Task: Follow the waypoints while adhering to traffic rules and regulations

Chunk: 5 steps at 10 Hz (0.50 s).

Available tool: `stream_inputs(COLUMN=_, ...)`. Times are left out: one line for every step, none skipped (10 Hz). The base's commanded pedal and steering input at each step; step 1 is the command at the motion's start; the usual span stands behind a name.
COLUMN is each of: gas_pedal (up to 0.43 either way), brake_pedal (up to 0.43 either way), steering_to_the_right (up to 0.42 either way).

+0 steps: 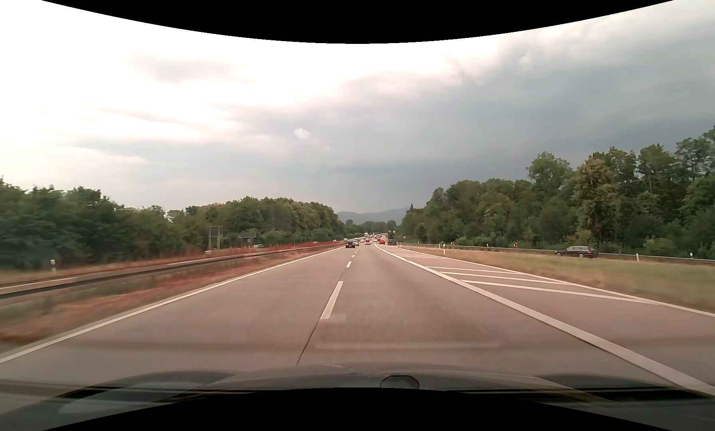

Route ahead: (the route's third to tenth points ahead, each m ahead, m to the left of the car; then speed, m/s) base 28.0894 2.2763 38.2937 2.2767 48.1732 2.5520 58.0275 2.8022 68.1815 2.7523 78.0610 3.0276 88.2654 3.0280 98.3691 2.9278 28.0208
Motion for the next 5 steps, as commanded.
stream_inputs(gas_pedal=0.118, brake_pedal=0.000, steering_to_the_right=-0.002)
stream_inputs(gas_pedal=0.079, brake_pedal=0.000, steering_to_the_right=-0.003)
stream_inputs(gas_pedal=0.067, brake_pedal=0.000, steering_to_the_right=-0.003)
stream_inputs(gas_pedal=0.028, brake_pedal=0.000, steering_to_the_right=-0.003)
stream_inputs(gas_pedal=0.000, brake_pedal=0.000, steering_to_the_right=-0.003)
